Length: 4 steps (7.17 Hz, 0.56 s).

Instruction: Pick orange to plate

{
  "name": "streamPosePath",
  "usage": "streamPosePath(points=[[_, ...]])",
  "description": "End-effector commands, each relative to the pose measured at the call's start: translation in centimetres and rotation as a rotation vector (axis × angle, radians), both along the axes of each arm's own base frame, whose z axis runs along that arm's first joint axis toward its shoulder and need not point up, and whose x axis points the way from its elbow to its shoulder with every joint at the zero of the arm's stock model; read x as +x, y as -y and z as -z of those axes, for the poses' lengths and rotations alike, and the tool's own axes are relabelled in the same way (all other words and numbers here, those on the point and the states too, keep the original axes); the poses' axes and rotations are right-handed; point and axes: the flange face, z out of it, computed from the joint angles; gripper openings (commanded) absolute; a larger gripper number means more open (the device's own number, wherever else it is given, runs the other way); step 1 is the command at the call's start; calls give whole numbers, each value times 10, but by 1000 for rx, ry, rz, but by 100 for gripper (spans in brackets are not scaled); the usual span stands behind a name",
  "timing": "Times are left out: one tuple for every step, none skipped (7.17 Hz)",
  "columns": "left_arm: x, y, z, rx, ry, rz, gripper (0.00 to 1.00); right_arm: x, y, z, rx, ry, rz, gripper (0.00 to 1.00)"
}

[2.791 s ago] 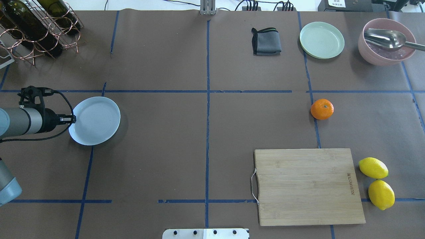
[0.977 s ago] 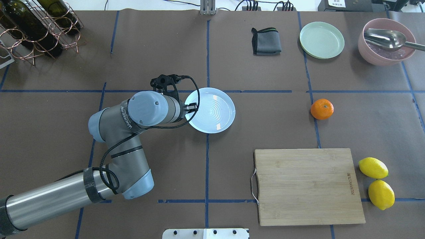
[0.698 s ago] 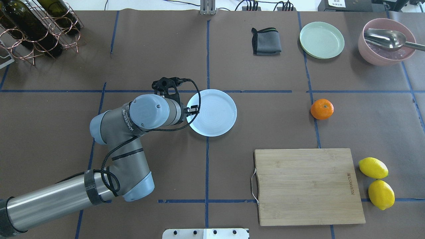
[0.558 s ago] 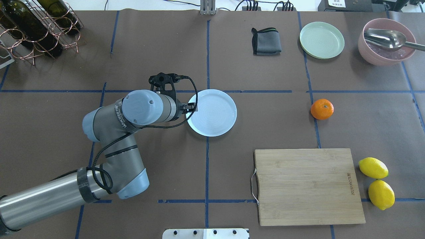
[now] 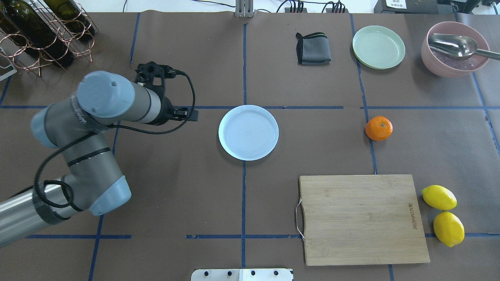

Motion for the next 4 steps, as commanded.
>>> streamPosePath(points=[[-140, 20, -80, 91, 149, -122, 100, 0, 0, 14, 26, 3, -1, 100], [-202, 21, -122, 72, 158, -161, 100, 0, -2, 27, 54, 7, 0, 100], [-247, 18, -159, -14, 126, -136, 100, -5, 2, 43, 88, 10, 11, 100], [-282, 3, -202, -115, 102, -103, 100, -8, 0, 52, 106, 12, 19, 100]])
